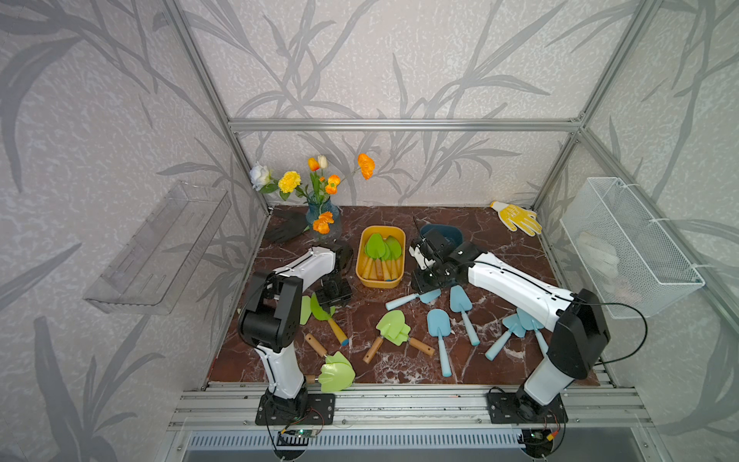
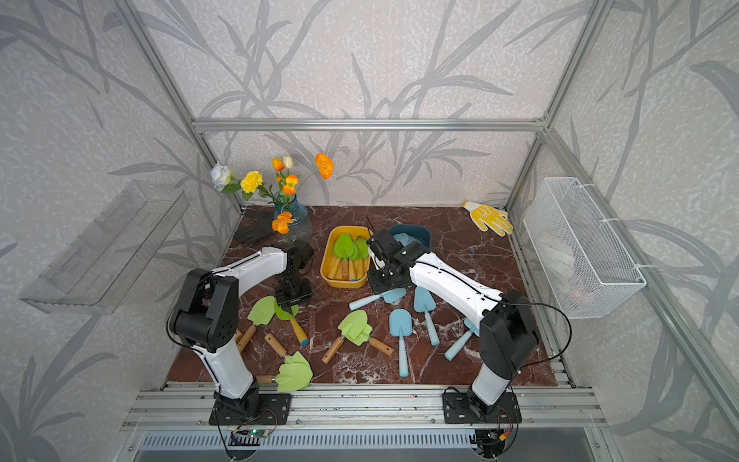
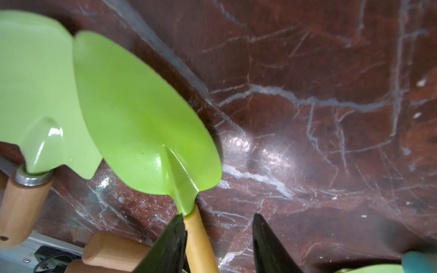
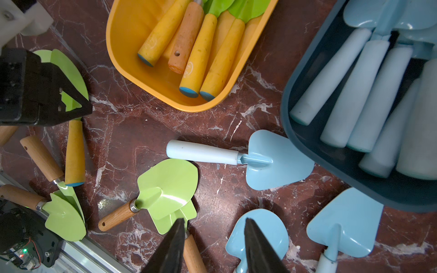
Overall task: Sort the small shovels by color and place them into the storage box
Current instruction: Pick up the shovel from the center of the board.
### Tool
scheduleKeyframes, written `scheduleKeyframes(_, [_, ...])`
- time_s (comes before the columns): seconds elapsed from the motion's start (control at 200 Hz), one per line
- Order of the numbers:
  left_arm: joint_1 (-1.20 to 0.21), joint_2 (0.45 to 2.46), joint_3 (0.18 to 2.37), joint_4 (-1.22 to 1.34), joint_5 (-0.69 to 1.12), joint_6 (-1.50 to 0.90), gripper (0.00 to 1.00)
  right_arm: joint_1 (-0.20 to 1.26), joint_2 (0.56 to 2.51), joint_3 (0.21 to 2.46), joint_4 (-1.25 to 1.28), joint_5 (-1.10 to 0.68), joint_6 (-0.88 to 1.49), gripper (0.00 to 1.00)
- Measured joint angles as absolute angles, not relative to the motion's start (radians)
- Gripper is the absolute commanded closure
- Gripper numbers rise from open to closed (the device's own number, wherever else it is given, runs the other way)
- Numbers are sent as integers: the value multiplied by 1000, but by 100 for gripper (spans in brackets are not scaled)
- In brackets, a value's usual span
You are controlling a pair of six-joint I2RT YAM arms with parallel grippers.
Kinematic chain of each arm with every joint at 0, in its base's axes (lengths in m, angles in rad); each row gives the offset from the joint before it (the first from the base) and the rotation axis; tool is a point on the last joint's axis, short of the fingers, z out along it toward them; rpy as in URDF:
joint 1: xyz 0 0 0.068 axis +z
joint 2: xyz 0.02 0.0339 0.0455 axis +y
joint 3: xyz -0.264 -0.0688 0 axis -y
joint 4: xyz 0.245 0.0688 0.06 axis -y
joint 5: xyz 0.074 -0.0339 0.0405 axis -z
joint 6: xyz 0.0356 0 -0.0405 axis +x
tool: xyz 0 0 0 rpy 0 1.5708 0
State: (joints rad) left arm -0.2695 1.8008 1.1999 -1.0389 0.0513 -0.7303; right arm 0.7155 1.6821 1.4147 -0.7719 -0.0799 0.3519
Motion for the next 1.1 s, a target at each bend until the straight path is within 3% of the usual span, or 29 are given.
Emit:
scheduleKeyframes(0.3, [-277, 1667, 1058, -1019, 61, -797, 46, 715, 1682, 1413, -771, -88, 352, 57])
scheduleKeyframes(0.49, [-279, 1699, 1038, -990, 83, -810, 49, 715, 1682, 1410, -772, -91, 352, 57])
scheduleKeyframes(0.595, [-280, 1734, 1038, -967, 96, -815, 59, 715, 1682, 1410, -772, -91, 352, 57])
scheduleKeyframes(0.795, [-281, 1758, 1039, -949, 111, -812, 100, 715, 1682, 1410, -772, -88, 352, 57])
scheduleKeyframes(0.97, [-281, 1771, 1077, -981, 102, -794, 100, 715, 1682, 1410, -772, -82, 352, 57])
scheduleKeyframes(1.1, [-284, 1772, 1220, -1059, 76, -743, 100, 714, 1682, 1410, -772, -73, 352, 57])
